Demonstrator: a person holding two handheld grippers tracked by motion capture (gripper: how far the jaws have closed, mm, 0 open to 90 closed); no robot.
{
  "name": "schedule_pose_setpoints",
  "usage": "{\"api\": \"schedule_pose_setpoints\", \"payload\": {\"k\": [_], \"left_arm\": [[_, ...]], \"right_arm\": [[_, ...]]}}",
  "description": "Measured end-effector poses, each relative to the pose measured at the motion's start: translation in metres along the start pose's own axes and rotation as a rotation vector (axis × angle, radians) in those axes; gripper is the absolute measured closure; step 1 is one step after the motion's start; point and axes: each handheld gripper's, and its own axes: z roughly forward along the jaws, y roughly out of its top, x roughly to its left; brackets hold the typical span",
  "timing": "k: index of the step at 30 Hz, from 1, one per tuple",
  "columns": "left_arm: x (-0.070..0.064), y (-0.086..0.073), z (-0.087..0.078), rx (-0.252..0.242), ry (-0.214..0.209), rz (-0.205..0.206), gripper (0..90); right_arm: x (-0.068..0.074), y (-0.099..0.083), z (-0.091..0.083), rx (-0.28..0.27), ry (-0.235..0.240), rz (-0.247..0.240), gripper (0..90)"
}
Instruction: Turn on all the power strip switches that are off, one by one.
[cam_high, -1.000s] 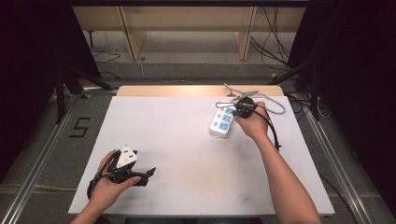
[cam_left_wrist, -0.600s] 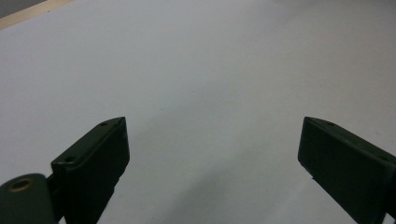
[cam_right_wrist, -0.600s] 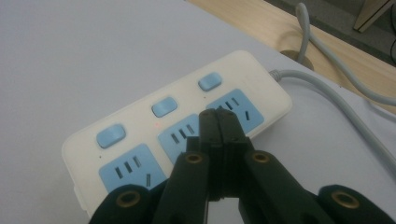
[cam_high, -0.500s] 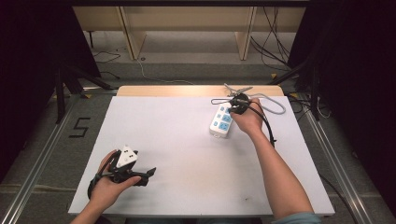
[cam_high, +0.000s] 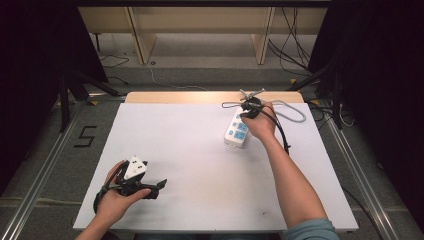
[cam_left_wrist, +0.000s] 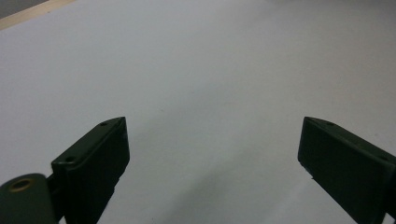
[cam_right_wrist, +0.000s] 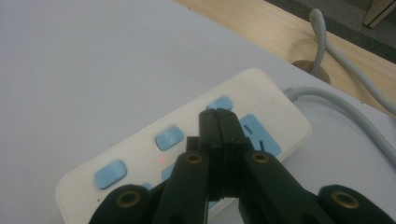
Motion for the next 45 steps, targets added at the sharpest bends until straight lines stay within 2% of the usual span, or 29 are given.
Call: {"api": "schedule_pose_setpoints", "payload": {"k": [6, 11, 22, 29, 36, 45], "left_arm": [[0.0, 0.0, 0.001, 0.001, -0.002, -0.001, 8.7], [-0.001, 0.0, 0.001, 0.0, -0.006, -0.003, 8.8], [-0.002, 0.0, 0.001, -0.006, -0.011, -0.009, 8.9], [-0.002, 0.001, 0.0, -0.004, -0.011, -0.002, 9.0], [-0.002, 0.001, 0.0, -0.005, -0.008, -0.002, 9.1], [-0.002, 0.001, 0.0, -0.006, -0.009, -0.002, 9.1]], "right_arm": [[-0.006, 0.003, 0.003, -0.011, 0.003, 0.037, 90.0], [-0.006, 0.004, 0.007, 0.007, -0.002, 0.033, 90.0], [-0.004, 0.013, 0.011, 0.007, 0.009, 0.034, 90.0], [-0.004, 0.015, 0.017, 0.03, -0.001, 0.033, 90.0], [-0.004, 0.018, 0.017, 0.028, -0.003, 0.032, 90.0], [-0.005, 0.019, 0.025, 0.04, -0.005, 0.04, 90.0]]}}
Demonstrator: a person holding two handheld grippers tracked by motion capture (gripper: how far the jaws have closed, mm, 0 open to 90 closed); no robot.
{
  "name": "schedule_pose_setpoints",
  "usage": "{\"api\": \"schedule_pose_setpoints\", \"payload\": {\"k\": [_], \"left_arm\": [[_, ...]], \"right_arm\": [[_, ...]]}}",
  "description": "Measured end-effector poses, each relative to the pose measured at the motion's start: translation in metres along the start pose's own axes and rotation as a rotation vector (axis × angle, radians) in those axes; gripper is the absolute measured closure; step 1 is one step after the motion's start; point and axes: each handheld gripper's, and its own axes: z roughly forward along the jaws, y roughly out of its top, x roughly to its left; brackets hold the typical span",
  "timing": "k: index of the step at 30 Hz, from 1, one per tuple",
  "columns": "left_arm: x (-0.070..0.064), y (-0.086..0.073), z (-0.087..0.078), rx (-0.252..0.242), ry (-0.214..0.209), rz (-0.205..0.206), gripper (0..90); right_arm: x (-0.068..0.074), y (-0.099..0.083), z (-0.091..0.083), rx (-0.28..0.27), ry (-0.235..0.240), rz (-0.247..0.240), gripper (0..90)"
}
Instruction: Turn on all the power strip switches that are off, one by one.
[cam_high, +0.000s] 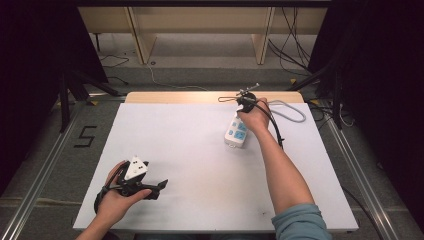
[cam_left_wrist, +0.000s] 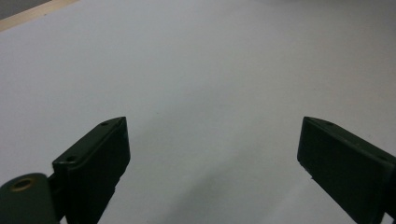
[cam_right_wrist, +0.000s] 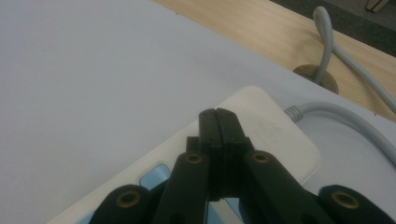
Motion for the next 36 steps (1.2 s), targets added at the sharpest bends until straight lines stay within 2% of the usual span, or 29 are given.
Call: {"api": "schedule_pose_setpoints", "payload": {"k": [11, 16, 30, 34, 36], "left_arm": [[0.0, 0.0, -0.001, -0.004, 0.004, 0.0, 9.1], [0.0, 0.0, -0.001, -0.006, 0.004, 0.0, 9.1], [0.0, 0.0, -0.001, -0.005, 0.005, 0.001, 9.1], [0.0, 0.0, -0.001, -0.004, 0.003, 0.001, 9.1], [0.0, 0.0, -0.002, -0.003, 0.004, 0.005, 9.1]], "right_arm": [[0.002, 0.008, 0.004, 0.011, -0.007, -0.016, 90.0], [0.0, 0.005, 0.01, 0.032, -0.011, -0.004, 90.0], [0.0, 0.006, 0.014, 0.042, -0.006, 0.009, 90.0], [0.002, 0.006, 0.014, 0.049, -0.006, -0.001, 90.0], [0.003, 0.006, 0.015, 0.052, -0.019, 0.004, 90.0]]}}
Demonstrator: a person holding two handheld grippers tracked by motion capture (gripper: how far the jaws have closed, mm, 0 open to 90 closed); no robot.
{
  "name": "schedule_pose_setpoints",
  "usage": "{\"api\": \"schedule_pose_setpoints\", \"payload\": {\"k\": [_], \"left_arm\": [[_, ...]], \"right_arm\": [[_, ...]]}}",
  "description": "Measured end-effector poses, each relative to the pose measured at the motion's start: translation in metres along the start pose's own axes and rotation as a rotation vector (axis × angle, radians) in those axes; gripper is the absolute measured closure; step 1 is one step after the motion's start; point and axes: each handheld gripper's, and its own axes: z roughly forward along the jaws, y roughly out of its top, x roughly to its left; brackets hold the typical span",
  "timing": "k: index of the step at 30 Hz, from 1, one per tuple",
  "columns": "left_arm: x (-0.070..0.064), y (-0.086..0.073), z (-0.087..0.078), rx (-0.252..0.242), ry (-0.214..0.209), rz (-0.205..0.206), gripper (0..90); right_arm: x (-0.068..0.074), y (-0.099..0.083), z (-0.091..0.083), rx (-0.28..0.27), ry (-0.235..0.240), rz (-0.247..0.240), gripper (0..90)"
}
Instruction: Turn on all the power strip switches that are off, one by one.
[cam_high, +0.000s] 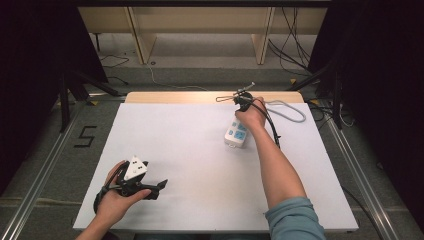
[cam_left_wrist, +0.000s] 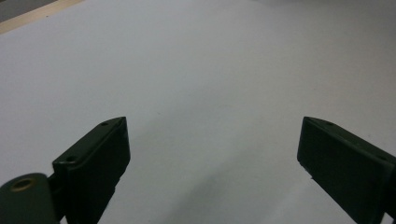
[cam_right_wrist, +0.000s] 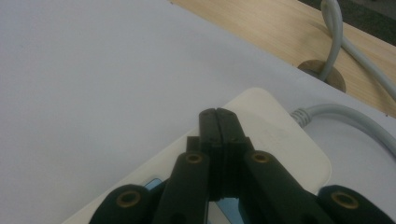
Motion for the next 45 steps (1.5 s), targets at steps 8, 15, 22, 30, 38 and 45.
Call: {"api": "schedule_pose_setpoints", "payload": {"k": [8, 15, 22, 30, 38, 45], "left_arm": [[0.0, 0.0, 0.0, -0.003, 0.0, -0.002, 9.1], [0.001, 0.0, 0.0, -0.001, 0.001, 0.001, 9.1], [0.001, 0.0, 0.001, 0.004, -0.001, -0.001, 9.1], [0.0, 0.0, 0.001, 0.0, -0.002, -0.004, 9.1], [0.0, 0.0, 0.001, 0.001, -0.002, -0.005, 9.2], [0.0, 0.001, 0.001, 0.0, 0.0, -0.003, 9.3]], "right_arm": [[0.001, -0.001, 0.0, 0.008, -0.007, -0.004, 90.0], [0.0, -0.001, 0.001, 0.014, -0.005, 0.001, 90.0], [0.001, -0.001, 0.002, 0.014, -0.013, 0.003, 90.0], [0.001, -0.001, 0.003, 0.016, -0.006, 0.012, 90.0], [-0.001, -0.001, -0.002, -0.012, -0.013, 0.008, 90.0], [0.003, 0.002, -0.011, -0.005, -0.001, 0.009, 90.0]]}}
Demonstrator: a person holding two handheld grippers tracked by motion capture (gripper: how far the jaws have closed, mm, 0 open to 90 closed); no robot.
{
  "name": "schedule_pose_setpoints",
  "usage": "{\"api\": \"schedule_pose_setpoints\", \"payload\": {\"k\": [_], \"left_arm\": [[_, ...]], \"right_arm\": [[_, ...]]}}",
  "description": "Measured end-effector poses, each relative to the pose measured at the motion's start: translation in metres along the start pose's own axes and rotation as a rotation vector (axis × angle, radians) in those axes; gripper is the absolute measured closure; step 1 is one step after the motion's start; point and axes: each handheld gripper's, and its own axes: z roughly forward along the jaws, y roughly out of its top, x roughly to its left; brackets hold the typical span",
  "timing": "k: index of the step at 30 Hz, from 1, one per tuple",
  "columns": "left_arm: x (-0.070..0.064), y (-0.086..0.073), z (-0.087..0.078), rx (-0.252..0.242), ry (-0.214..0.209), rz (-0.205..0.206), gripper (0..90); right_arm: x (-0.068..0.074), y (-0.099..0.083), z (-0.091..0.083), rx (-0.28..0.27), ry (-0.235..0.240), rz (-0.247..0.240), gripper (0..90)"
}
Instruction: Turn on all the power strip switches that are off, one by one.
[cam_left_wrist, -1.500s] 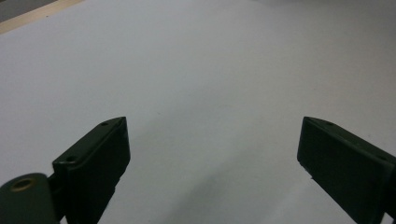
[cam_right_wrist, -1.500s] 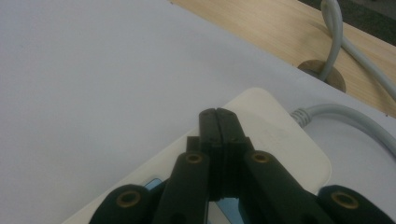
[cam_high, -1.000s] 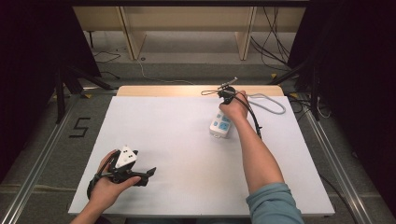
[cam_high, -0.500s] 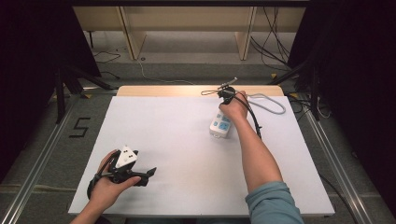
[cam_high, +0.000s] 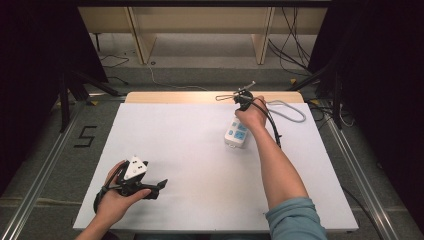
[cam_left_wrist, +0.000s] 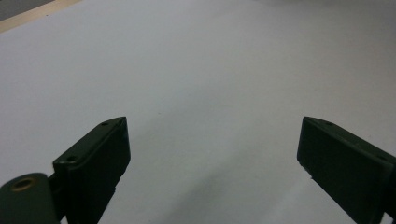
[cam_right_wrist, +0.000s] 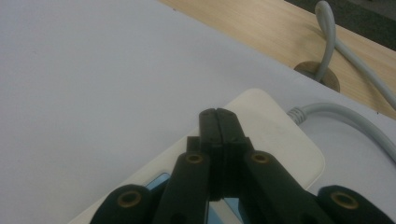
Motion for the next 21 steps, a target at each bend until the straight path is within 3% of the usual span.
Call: {"api": "schedule_pose_setpoints", "payload": {"k": [13, 21], "left_arm": [[-0.001, 0.0, 0.001, 0.002, -0.006, -0.006, 9.5], [0.0, 0.0, 0.0, -0.008, 0.007, -0.017, 9.8]], "right_arm": [[0.008, 0.001, -0.016, 0.024, 0.034, 0.002, 90.0], [0.01, -0.001, -0.02, 0.041, 0.032, -0.012, 90.0]]}}
